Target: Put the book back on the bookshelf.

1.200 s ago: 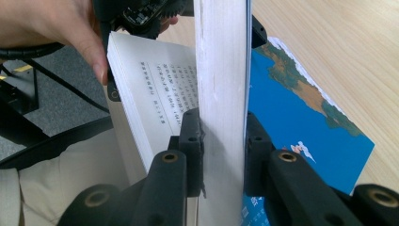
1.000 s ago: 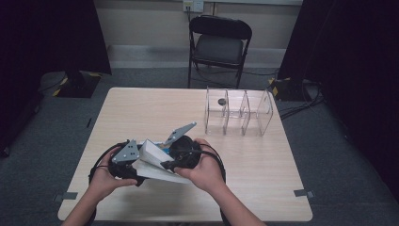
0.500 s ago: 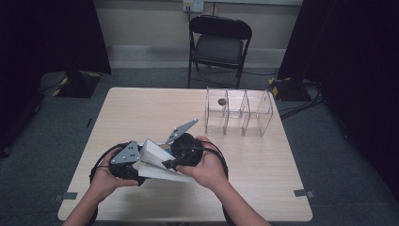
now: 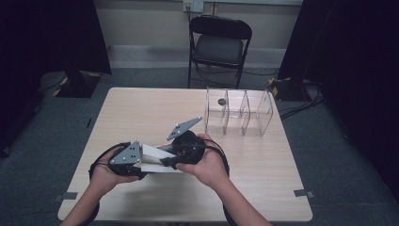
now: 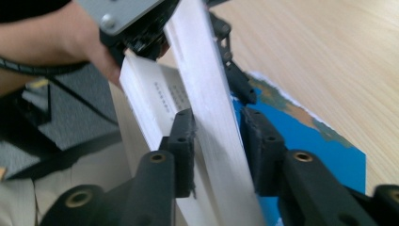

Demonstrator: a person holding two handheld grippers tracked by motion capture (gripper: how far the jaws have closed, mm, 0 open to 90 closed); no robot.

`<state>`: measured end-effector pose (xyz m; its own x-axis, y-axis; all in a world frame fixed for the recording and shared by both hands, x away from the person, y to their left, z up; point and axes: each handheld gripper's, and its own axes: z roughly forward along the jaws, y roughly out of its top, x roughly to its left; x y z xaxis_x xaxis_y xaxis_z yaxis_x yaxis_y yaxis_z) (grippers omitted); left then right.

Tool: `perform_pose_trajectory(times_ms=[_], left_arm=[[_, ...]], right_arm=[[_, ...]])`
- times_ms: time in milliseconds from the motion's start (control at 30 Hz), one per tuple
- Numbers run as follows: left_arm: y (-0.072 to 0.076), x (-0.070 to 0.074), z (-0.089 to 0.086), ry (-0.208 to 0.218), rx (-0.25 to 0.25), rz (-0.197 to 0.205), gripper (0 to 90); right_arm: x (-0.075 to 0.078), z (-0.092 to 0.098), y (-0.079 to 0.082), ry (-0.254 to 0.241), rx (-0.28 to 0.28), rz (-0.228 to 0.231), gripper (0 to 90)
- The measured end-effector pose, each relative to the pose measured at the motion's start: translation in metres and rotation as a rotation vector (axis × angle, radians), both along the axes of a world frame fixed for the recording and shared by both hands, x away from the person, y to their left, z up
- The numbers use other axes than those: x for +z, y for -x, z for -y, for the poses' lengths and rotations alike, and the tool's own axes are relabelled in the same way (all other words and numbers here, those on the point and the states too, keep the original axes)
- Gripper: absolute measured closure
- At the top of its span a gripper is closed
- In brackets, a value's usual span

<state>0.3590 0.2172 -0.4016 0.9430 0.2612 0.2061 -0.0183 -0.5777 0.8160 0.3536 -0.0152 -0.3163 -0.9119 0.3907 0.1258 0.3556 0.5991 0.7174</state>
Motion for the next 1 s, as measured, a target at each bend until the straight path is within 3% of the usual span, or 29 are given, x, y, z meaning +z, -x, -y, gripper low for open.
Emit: perform_pose_trajectory(times_ms=[67,133,200,233,300,400,500,700,833,867,1000], left_arm=[[-0.001,0.003,0.001,0.006,-0.001,0.001,52.0],[-0.002,0.007,0.001,0.013,0.008,-0.001,53.7],[-0.005,0.010,-0.001,0.016,0.031,-0.005,55.3],[-0.006,0.011,-0.003,0.022,0.049,-0.010,56.0],[-0.007,0.012,-0.005,0.039,0.077,-0.024,56.8],[-0.009,0.014,-0.009,0.054,0.105,-0.022,58.0],[-0.010,0.016,-0.012,0.075,0.136,-0.026,59.1],[-0.014,0.019,-0.014,0.099,0.179,-0.046,60.2],[-0.015,0.019,-0.015,0.126,0.204,-0.059,60.8],[-0.016,0.020,-0.017,0.115,0.205,-0.055,60.8],[-0.017,0.021,-0.017,0.136,0.225,-0.079,60.8]], right_arm=[[0.001,0.006,-0.003,-0.032,-0.016,-0.009,60.8],[0.004,0.015,-0.005,-0.088,-0.043,0.022,50.9],[0.014,0.030,-0.007,-0.217,-0.081,0.000,44.5],[0.019,0.036,-0.007,-0.243,-0.099,0.021,41.3],[0.029,0.051,-0.007,-0.236,-0.129,0.085,33.8],[0.029,0.069,-0.008,-0.257,-0.170,0.122,31.3],[0.019,0.083,-0.010,-0.236,-0.205,0.123,27.1],[-0.015,0.096,-0.009,-0.191,-0.227,0.085,23.1],[-0.043,0.097,-0.008,-0.151,-0.202,0.047,22.7],[-0.050,0.098,-0.008,-0.138,-0.198,0.035,22.7],[-0.079,0.100,-0.006,-0.125,-0.218,0.002,21.7]])
